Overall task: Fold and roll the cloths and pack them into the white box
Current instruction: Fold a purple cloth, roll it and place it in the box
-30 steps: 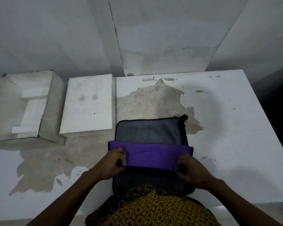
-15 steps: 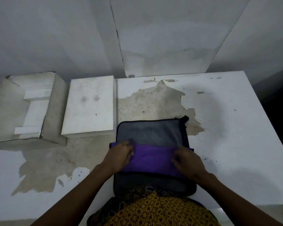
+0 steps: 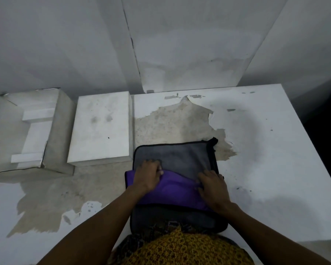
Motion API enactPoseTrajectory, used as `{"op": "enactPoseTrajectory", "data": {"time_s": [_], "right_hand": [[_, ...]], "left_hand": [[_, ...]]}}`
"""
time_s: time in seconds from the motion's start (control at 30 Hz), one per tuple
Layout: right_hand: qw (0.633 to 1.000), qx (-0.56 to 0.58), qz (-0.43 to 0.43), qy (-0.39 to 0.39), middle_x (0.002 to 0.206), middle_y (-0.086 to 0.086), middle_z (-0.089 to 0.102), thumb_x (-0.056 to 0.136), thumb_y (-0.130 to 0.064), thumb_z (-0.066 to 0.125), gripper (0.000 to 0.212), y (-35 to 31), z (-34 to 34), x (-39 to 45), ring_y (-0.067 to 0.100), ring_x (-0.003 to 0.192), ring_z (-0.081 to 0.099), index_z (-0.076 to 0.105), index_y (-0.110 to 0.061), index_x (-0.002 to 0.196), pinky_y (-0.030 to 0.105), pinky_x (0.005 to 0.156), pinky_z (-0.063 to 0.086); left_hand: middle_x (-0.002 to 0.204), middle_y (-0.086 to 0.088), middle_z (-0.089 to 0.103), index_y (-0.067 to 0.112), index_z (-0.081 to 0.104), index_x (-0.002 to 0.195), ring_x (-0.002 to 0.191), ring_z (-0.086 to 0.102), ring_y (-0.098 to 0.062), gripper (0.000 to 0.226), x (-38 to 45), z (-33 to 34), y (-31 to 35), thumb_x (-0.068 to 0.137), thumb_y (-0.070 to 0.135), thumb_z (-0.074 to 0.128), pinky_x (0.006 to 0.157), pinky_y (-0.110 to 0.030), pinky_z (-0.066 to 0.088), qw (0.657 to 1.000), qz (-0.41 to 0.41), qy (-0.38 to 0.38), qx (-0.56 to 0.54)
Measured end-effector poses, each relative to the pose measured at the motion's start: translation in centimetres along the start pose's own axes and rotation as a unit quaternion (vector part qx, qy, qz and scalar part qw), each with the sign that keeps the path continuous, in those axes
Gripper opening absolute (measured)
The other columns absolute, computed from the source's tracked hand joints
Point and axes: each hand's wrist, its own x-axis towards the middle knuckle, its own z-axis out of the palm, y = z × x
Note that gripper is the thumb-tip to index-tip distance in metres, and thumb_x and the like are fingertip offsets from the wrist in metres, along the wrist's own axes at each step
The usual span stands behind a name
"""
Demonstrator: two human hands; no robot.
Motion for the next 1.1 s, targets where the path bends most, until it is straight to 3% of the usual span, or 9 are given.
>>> {"op": "enactPoseTrajectory", "data": {"time_s": [0.1,0.2,0.4,0.5,0.57,0.67,0.83,0.97,1.1], "right_hand": [[1.0,0.002,0.014,-0.013,0.103,0.001,0.061,0.081,-0.026,0.062,0.014,-0.2,-0.2,0.4,0.022,0.102,0.053,0.054,-0.019,0.09,0.035,0.087,0.037],[0.999,0.015,0.013,-0.03,0.101,0.004,0.058,0.073,-0.027,0.062,0.025,-0.8,-0.7,1.3,0.024,0.1,0.054,0.052,-0.018,0.095,0.038,0.091,0.037],[0.994,0.06,-0.054,-0.075,0.122,0.004,0.056,0.078,-0.035,0.063,0.051,-4.0,-1.2,3.4,0.025,0.114,0.05,0.051,-0.016,0.124,0.035,0.096,0.037],[0.992,0.067,-0.067,-0.085,0.117,0.008,0.061,0.08,-0.029,0.063,0.037,-5.6,-1.1,4.3,0.028,0.109,0.056,0.054,-0.012,0.112,0.037,0.091,0.045],[0.994,0.055,-0.047,-0.086,0.112,0.01,0.063,0.079,-0.026,0.063,0.03,-6.2,-0.9,4.6,0.029,0.105,0.058,0.055,-0.01,0.104,0.038,0.087,0.049],[0.994,0.056,-0.011,-0.098,0.11,0.01,0.063,0.077,-0.023,0.064,0.029,-6.3,-0.4,4.9,0.03,0.101,0.06,0.056,-0.009,0.101,0.036,0.082,0.051],[0.991,0.018,0.006,-0.129,0.111,0.009,0.06,0.074,-0.038,0.069,0.041,-5.5,-0.2,5.2,0.029,0.101,0.06,0.057,-0.01,0.102,0.035,0.082,0.049],[0.983,-0.051,-0.003,-0.177,0.119,0.009,0.059,0.075,-0.046,0.07,0.054,-4.6,-0.8,5.5,0.028,0.106,0.058,0.053,-0.013,0.113,0.036,0.089,0.045],[0.963,-0.132,0.022,-0.234,0.128,0.009,0.053,0.071,-0.041,0.077,0.067,-3.4,-2.0,5.5,0.027,0.115,0.054,0.045,-0.013,0.123,0.042,0.099,0.041]], "left_hand": [[0.096,-0.008,0.066,0.011,0.06,0.084,0.09,0.059,-0.023,0.011,-0.1,0.1,0.0,0.089,0.021,0.061,0.078,-0.032,0.047,1.0,0.007,-0.002,0.022],[0.105,-0.007,0.061,0.014,0.06,0.092,0.101,0.054,-0.024,0.014,-0.1,-0.1,0.3,0.087,0.027,0.061,0.09,-0.039,0.045,0.998,0.017,-0.038,0.052],[0.109,-0.007,0.061,0.014,0.059,0.095,0.107,0.052,-0.025,0.01,0.0,-1.0,0.7,0.087,0.02,0.061,0.093,-0.04,0.043,0.998,0.03,-0.059,0.02],[0.114,-0.007,0.058,0.013,0.058,0.105,0.109,0.049,-0.025,0.024,-0.5,-1.5,0.5,0.084,0.021,0.063,0.09,-0.036,0.042,0.999,0.035,-0.007,0.02],[0.109,-0.008,0.06,0.012,0.058,0.101,0.104,0.05,-0.024,0.019,-1.2,-1.6,0.0,0.083,0.019,0.062,0.082,-0.032,0.042,0.998,0.029,0.047,0.023],[0.106,-0.008,0.059,0.013,0.057,0.098,0.1,0.053,-0.024,0.014,-2.5,-1.7,-1.1,0.085,0.018,0.059,0.072,-0.03,0.044,0.999,-0.013,0.048,0.004],[0.142,-0.009,0.041,0.017,0.042,0.137,0.123,0.037,-0.031,0.052,-3.3,-2.1,-3.9,0.086,0.015,0.055,0.095,-0.043,0.043,0.993,-0.027,-0.019,0.113],[0.127,-0.011,0.051,0.017,0.049,0.13,0.116,0.041,-0.03,0.046,-3.4,-2.7,-5.3,0.085,0.012,0.053,0.09,-0.039,0.041,0.99,-0.034,-0.015,0.135],[0.105,-0.012,0.056,0.009,0.06,0.098,0.101,0.048,-0.028,0.016,-3.4,-3.7,-6.3,0.084,0.011,0.056,0.076,-0.037,0.044,0.995,-0.035,-0.019,0.087]]}}
